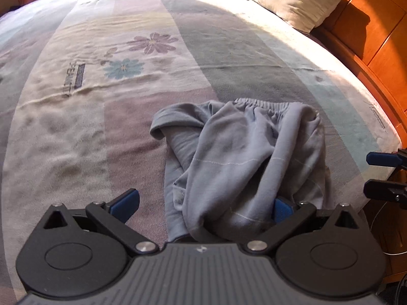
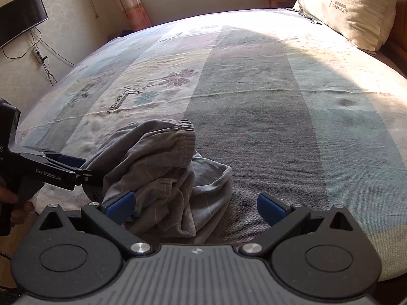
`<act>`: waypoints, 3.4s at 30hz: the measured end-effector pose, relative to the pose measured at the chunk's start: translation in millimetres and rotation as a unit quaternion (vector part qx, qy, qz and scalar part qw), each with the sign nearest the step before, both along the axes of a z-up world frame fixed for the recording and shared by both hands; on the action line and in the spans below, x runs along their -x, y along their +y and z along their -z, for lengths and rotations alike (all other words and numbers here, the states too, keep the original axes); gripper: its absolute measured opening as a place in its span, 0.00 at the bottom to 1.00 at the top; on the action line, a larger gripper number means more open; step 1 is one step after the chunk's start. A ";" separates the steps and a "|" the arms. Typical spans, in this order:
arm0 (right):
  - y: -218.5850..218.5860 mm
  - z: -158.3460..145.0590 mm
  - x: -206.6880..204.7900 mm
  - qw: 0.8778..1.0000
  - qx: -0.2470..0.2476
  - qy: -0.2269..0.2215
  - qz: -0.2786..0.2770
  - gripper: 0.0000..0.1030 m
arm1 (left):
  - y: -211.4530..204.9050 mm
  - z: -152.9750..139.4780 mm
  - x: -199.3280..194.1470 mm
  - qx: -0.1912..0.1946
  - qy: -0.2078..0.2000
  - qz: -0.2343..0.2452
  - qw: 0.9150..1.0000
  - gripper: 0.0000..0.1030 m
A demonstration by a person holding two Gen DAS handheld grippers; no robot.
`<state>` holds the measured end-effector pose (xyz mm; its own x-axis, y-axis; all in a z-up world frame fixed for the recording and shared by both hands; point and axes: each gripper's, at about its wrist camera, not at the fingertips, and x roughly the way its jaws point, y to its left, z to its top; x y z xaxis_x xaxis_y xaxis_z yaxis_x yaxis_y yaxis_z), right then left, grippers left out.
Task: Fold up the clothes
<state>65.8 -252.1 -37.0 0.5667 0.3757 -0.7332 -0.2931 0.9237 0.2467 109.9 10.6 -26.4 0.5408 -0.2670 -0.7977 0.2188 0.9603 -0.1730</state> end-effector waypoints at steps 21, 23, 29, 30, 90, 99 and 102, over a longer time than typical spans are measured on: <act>-5.0 7.3 4.7 1.000 -0.004 0.006 -0.016 1.00 | -1.4 29.3 0.0 0.081 0.045 0.067 0.993 0.99; -1.4 5.3 0.6 0.999 -0.020 0.002 -0.028 1.00 | 6.3 31.4 3.1 0.080 0.044 0.059 0.994 0.99; 17.4 -9.4 -19.7 0.989 -0.100 -0.033 -0.100 1.00 | 12.8 28.2 8.8 0.096 0.035 0.064 0.993 0.99; 20.4 -11.0 -24.3 0.986 -0.114 -0.038 -0.113 1.00 | 14.4 26.0 11.4 0.098 0.034 0.066 0.992 0.99; -144.7 6.1 -161.4 0.983 0.148 0.050 0.095 0.61 | 24.0 15.0 3.0 0.005 -0.008 0.023 1.000 0.99; -125.7 -21.8 -166.2 0.994 0.100 -0.004 0.052 0.61 | 19.9 19.9 -8.1 0.005 -0.001 0.019 1.000 0.99; -89.1 -18.1 -166.3 0.994 0.109 -0.027 -0.014 0.61 | 19.5 22.1 -7.5 0.002 0.003 0.018 1.000 0.99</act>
<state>232.2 -341.3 -18.9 0.5987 0.2263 -0.7683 -0.3258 0.9451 0.0245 117.4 30.1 -48.5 0.5262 -0.2897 -0.7995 0.2522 0.9510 -0.1786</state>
